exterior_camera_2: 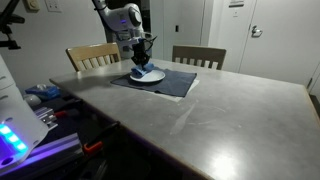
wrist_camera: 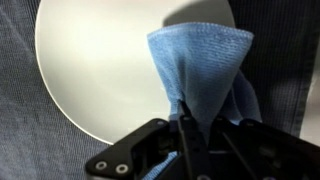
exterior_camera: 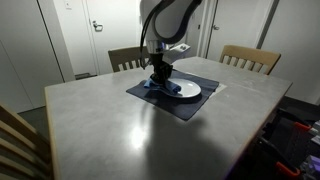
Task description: Use the cloth to wipe the plate
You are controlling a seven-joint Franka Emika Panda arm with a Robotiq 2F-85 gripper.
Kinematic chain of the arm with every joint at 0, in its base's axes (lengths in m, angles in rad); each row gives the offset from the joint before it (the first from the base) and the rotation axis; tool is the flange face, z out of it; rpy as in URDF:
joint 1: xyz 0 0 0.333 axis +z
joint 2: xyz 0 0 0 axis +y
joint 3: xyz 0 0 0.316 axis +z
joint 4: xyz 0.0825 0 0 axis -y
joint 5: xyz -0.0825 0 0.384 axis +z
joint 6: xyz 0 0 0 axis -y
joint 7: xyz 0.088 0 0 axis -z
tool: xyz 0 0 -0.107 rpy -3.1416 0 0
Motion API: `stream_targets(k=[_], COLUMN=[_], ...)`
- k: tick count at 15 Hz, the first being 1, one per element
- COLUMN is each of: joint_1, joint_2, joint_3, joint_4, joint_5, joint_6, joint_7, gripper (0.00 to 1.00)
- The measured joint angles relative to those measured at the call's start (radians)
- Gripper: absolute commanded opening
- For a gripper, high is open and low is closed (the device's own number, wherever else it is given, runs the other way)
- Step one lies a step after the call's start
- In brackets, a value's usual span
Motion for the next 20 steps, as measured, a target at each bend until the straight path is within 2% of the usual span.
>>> stream_targets(k=[6, 9, 19, 20], joint_1=[0.056, 0.061, 0.045, 0.043], joint_2=[-0.028, -0.017, 0.199, 0.211], joint_3=[-0.002, 0.008, 0.015, 0.015], joint_4=[0.031, 0.075, 0.288, 0.308], joint_5=[-0.051, -0.044, 0.056, 0.064], joint_6=[0.031, 0.052, 0.043, 0.027], joint_7=[0.049, 0.048, 0.015, 0.003], gripper=[0.03, 0.03, 0.03, 0.26])
